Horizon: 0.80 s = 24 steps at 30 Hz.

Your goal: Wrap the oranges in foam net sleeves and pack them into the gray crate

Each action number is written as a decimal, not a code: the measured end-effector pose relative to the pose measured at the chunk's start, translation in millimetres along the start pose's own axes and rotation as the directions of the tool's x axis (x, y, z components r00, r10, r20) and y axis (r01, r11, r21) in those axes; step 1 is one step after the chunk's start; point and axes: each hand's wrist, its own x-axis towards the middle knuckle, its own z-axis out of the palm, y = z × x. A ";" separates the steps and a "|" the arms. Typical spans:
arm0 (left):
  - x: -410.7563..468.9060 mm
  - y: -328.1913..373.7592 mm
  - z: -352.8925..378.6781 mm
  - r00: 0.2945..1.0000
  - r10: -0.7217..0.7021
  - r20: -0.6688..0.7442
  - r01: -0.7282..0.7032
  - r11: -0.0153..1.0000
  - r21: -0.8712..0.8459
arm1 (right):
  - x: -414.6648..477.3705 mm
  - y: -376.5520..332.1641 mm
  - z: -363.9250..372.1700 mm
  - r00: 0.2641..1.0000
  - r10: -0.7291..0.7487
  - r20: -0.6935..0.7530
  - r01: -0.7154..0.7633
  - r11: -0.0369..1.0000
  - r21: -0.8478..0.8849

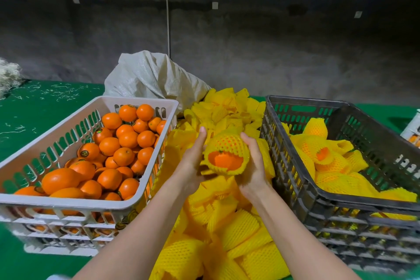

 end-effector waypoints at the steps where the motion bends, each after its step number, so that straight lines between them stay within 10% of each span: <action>1: -3.5 -1.2 -0.5 0.992 -0.095 0.083 0.100 0.993 -0.062 | 2.1 -1.0 -3.1 1.000 -0.028 -0.013 0.027 0.998 -0.061; 4: -7.9 -3.8 3.1 0.956 -0.162 0.246 0.206 0.964 -0.166 | 3.4 -2.7 -9.9 0.994 -0.105 -0.021 0.098 0.970 -0.221; 12: -13.2 -12.7 12.6 0.964 0.113 0.241 -0.096 0.992 -0.081 | 0.9 -2.4 -3.0 0.962 -0.176 -0.211 0.121 0.961 -0.250; 20: -3.2 -10.9 18.5 0.969 0.233 0.076 -0.230 0.972 -0.046 | -20.2 9.9 -3.0 0.900 -0.349 0.260 0.422 0.557 -0.715; 24: 2.0 -8.0 26.7 0.973 0.228 0.038 -0.231 0.962 0.147 | -16.6 -13.7 -15.7 0.903 -0.337 0.267 0.423 0.584 -0.693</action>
